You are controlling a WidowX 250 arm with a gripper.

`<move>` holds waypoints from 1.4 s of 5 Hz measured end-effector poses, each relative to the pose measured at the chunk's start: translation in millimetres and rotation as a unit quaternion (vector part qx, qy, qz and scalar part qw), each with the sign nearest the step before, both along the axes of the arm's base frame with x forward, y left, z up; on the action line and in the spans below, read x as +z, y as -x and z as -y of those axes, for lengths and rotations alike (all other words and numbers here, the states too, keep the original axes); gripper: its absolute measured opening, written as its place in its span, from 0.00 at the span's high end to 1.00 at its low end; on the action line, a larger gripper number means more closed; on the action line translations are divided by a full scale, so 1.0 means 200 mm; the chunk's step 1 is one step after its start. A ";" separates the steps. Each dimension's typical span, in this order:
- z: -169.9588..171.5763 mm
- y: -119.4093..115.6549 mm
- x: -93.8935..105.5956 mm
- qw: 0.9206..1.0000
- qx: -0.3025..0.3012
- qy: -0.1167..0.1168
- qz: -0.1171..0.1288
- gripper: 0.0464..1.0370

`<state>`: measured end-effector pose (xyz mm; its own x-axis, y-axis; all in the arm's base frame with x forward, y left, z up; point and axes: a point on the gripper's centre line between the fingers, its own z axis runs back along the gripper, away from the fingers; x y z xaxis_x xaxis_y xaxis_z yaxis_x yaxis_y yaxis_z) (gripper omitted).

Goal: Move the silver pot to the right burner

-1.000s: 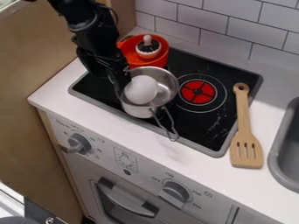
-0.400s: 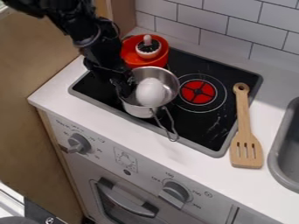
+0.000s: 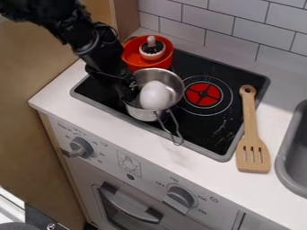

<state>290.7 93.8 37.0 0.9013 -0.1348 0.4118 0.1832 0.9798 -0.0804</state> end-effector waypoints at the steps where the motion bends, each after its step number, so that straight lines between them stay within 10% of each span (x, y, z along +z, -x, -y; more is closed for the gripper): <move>1: 0.02 0.02 -0.02 1.000 0.003 0.007 -0.001 0.04; 4: 0.01 0.03 -0.05 1.000 0.024 0.000 0.014 0.07; 7: 0.02 0.03 0.03 0.999 0.032 0.016 -0.001 0.86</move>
